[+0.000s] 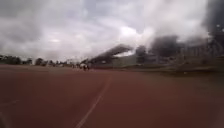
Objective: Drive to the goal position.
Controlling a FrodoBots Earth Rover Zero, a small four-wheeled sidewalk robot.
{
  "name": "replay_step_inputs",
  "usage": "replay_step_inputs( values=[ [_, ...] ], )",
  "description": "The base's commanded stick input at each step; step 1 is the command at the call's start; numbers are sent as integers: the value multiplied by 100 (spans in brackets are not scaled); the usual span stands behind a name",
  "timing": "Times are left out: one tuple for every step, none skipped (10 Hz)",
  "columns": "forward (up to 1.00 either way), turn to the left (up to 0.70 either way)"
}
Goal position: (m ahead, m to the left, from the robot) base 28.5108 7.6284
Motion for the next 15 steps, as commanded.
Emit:
replay_step_inputs(
  values=[
    [85,0],
    [85,0],
    [85,0],
    [85,0],
    [85,0],
    [85,0],
    [85,0],
    [85,0],
    [85,0],
    [85,0],
    [85,0],
    [85,0],
    [85,0],
    [85,0],
    [85,0]
  ],
)
